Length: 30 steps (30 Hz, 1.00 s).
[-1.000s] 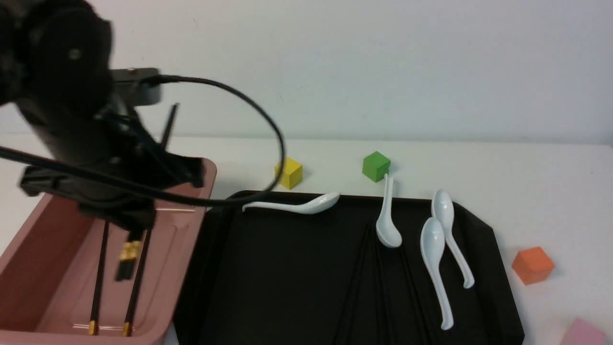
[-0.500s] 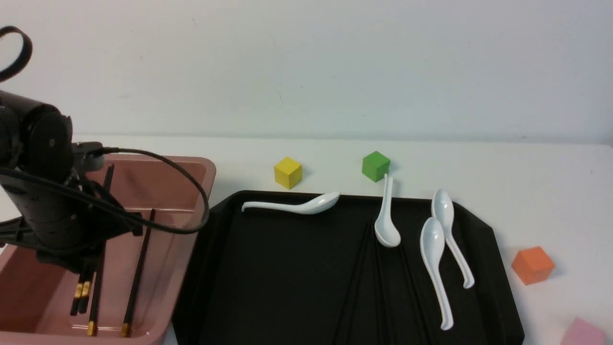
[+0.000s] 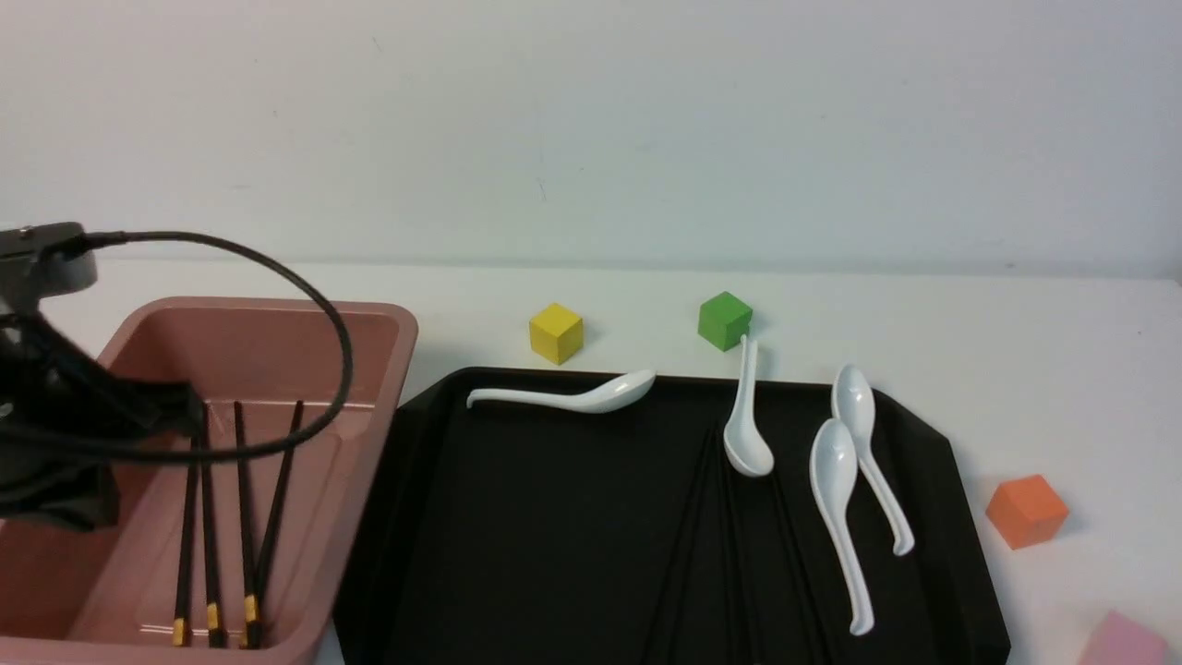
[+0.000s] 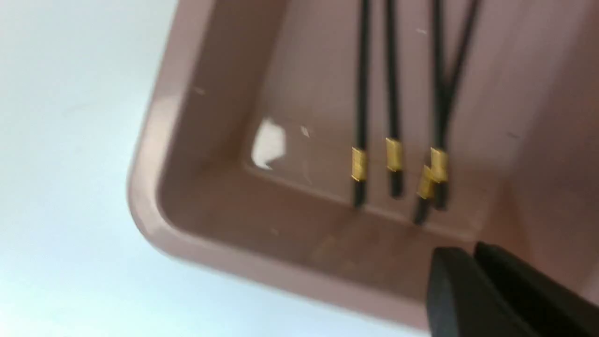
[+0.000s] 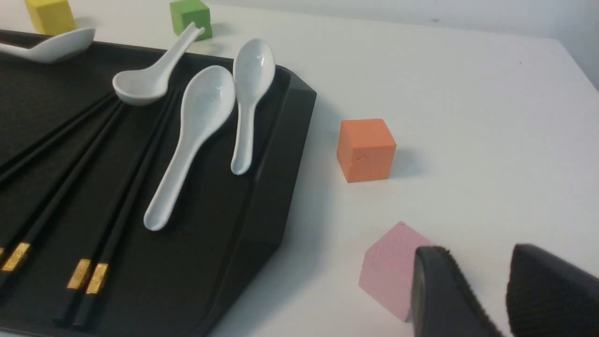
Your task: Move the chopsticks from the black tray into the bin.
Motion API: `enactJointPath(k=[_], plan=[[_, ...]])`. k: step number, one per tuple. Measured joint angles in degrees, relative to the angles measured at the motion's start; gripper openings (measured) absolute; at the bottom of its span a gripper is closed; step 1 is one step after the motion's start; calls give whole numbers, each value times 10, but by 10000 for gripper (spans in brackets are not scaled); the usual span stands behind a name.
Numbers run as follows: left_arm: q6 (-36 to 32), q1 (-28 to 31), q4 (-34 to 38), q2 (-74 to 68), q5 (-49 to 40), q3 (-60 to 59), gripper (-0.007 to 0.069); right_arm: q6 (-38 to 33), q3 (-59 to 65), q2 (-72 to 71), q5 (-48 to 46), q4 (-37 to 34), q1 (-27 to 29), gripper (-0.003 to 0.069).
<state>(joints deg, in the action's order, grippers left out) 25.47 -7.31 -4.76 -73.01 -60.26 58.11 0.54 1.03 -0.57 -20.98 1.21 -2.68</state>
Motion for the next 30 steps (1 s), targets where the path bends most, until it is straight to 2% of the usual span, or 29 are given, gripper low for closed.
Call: enactJointPath(k=[2, 3, 7, 12, 15, 21, 30], plan=[[-35, 0, 53, 101, 34, -74, -13, 0, 0, 0, 0, 0, 0, 240], [-35, 0, 53, 101, 38, -81, -13, 0, 0, 0, 0, 0, 0, 240], [-89, 0, 132, 269, 155, -228, -13, 0, 0, 0, 0, 0, 0, 240], [-101, 0, 164, 430, 239, -340, -13, 0, 0, 0, 0, 0, 0, 240], [-104, 0, 164, 532, 241, -379, -13, 0, 0, 0, 0, 0, 0, 240], [-113, 0, 129, 647, 260, -408, -13, 0, 0, 0, 0, 0, 0, 240], [-114, 0, 87, 672, 364, -529, -13, 0, 0, 0, 0, 0, 0, 240]])
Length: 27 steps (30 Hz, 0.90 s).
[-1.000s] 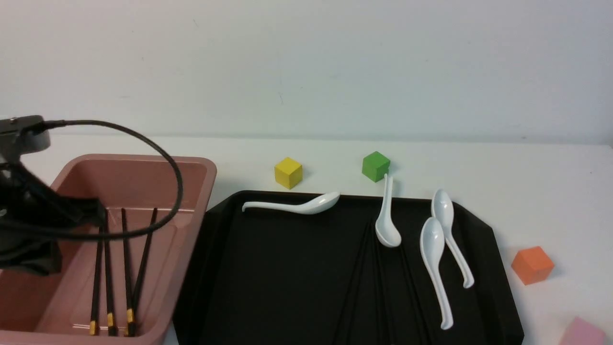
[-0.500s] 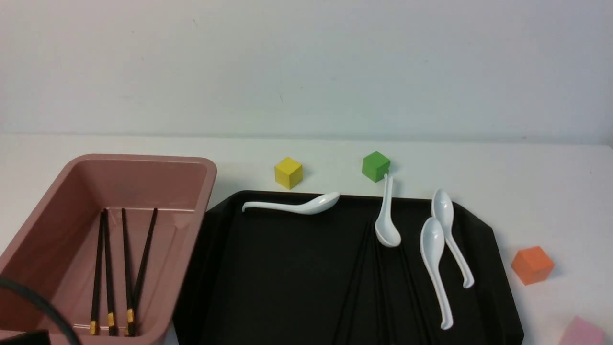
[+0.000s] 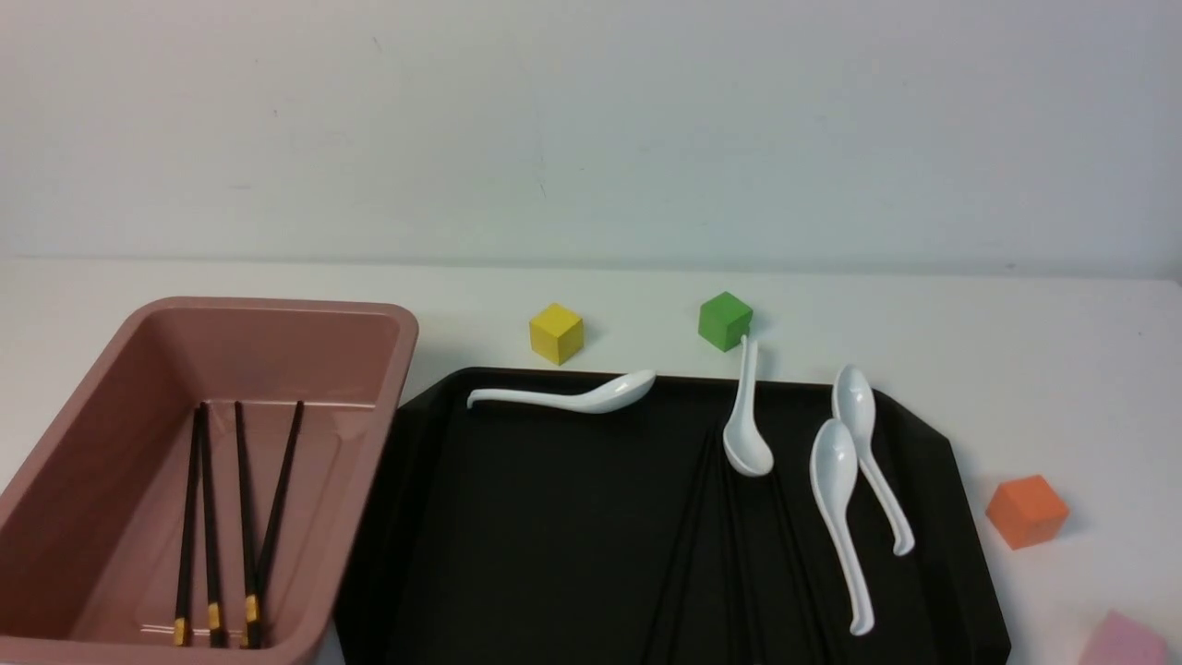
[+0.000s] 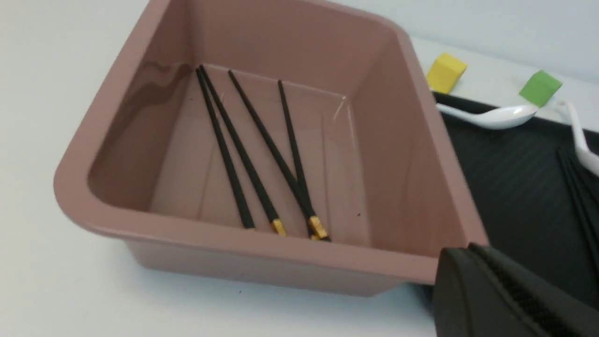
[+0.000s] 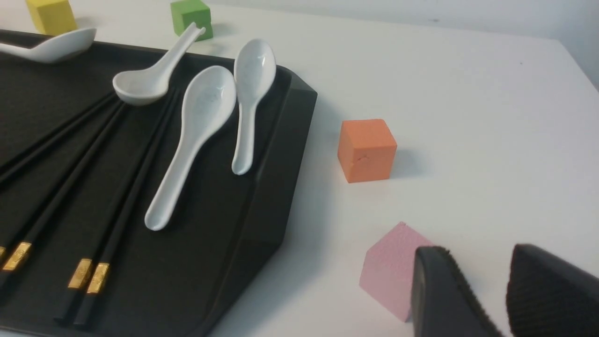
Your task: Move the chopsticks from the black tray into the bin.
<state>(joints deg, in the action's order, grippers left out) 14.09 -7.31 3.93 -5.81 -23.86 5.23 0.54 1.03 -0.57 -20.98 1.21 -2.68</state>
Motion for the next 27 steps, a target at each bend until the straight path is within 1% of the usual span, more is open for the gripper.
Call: enactJointPath(k=[3, 5, 8, 15, 27], plan=[[0, 0, -7, 11, 36, -40, -13, 0, 0, 0, 0, 0, 0, 240], [0, 0, -9, 35, 41, -60, -13, 0, 0, 0, 0, 0, 0, 240], [0, 0, -11, 61, 36, -66, -13, 0, 0, 0, 0, 0, 0, 240], [0, 0, -11, 65, 18, -69, -13, -1, 0, 0, 0, 0, 0, 240], [0, 0, -11, 65, 18, -69, -12, -1, 0, 0, 0, 0, 0, 240]])
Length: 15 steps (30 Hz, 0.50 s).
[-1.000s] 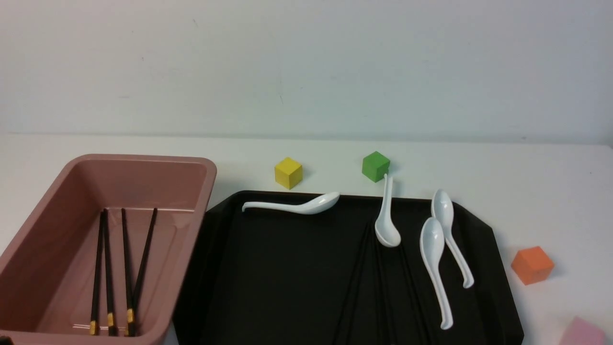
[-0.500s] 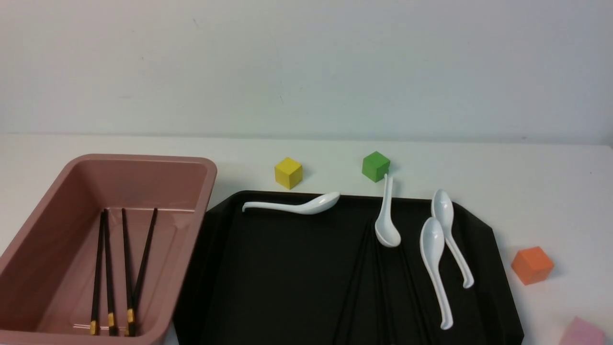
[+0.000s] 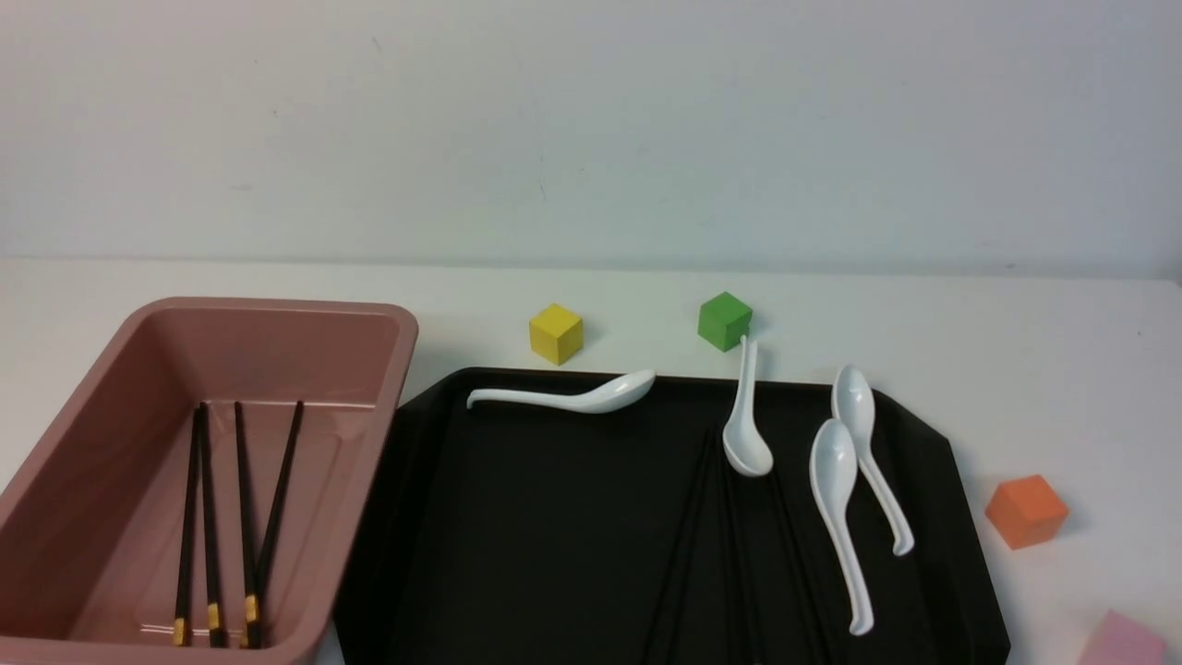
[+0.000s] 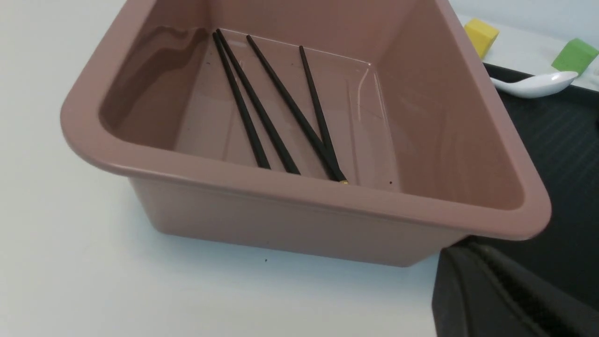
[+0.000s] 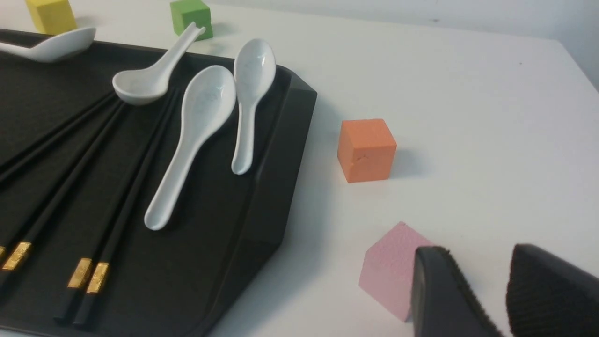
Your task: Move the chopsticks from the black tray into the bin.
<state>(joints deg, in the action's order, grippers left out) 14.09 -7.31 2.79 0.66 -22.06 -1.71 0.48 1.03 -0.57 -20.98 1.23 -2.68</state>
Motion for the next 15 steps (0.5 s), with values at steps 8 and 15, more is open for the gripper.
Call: enactJointPath(k=[8, 15], plan=[[0, 0, 0, 0, 0, 0, -8, 0, 0, 0, 0, 0, 0, 240], [0, 0, 0, 0, 0, 0, -6, 0, 0, 0, 0, 0, 0, 240]])
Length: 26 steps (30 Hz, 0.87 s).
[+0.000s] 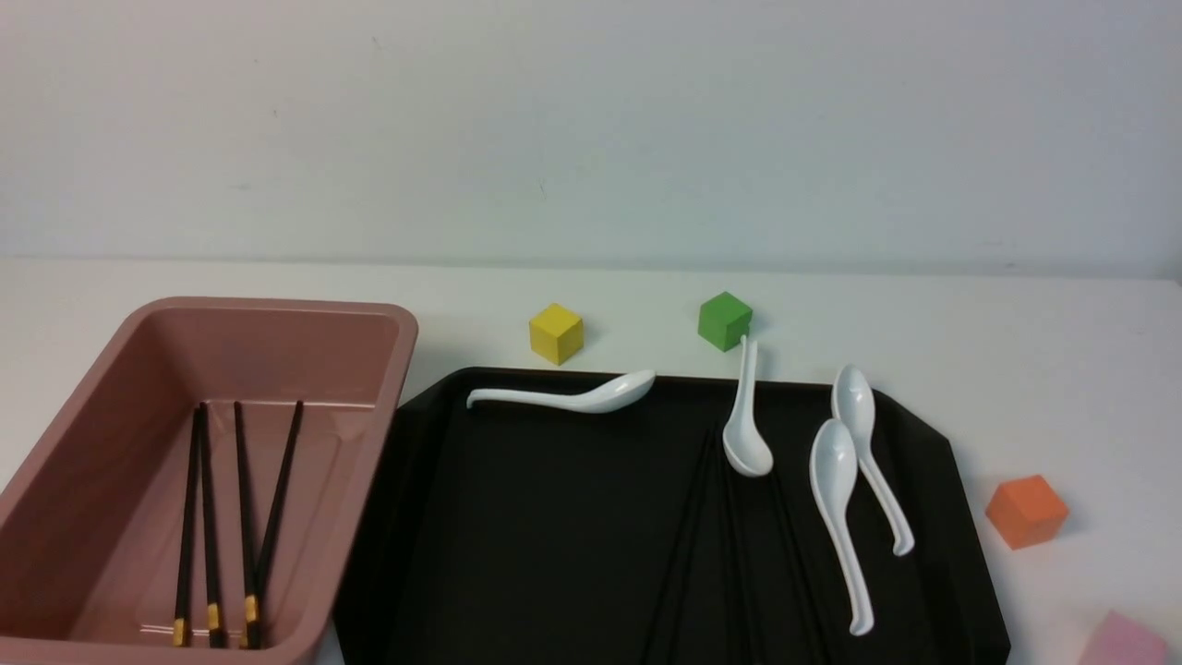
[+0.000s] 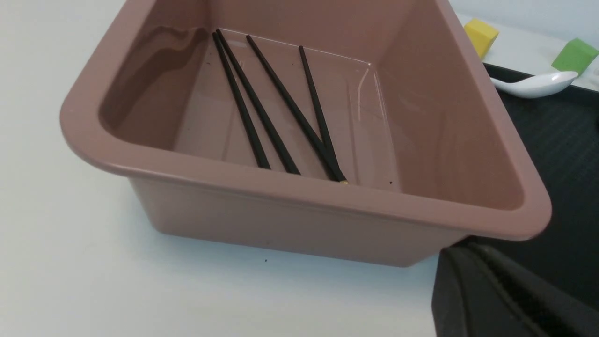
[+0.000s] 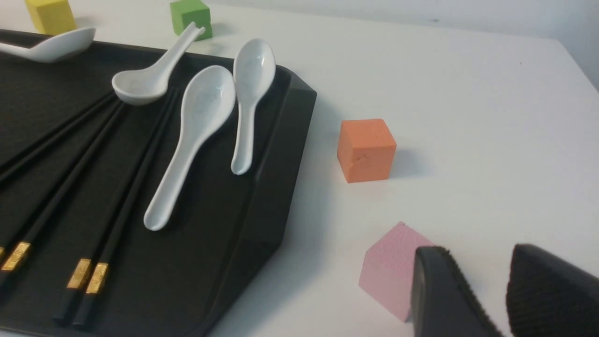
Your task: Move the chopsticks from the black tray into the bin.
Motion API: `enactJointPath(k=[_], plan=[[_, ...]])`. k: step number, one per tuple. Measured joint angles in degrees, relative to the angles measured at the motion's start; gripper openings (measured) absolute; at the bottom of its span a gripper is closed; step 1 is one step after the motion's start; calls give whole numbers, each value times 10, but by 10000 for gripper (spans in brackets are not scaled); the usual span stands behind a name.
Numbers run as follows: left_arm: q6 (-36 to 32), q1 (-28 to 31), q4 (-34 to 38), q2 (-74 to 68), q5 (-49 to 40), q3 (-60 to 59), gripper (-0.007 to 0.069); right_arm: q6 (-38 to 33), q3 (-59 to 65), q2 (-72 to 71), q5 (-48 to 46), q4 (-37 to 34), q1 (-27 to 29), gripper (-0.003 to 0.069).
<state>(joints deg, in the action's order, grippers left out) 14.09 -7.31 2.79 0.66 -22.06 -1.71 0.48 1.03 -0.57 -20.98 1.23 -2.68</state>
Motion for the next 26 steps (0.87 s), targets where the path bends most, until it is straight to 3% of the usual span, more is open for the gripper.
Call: enactJointPath(k=[26], plan=[[0, 0, 0, 0, 0, 0, 15, 2, 0, 0, 0, 0, 0, 240]])
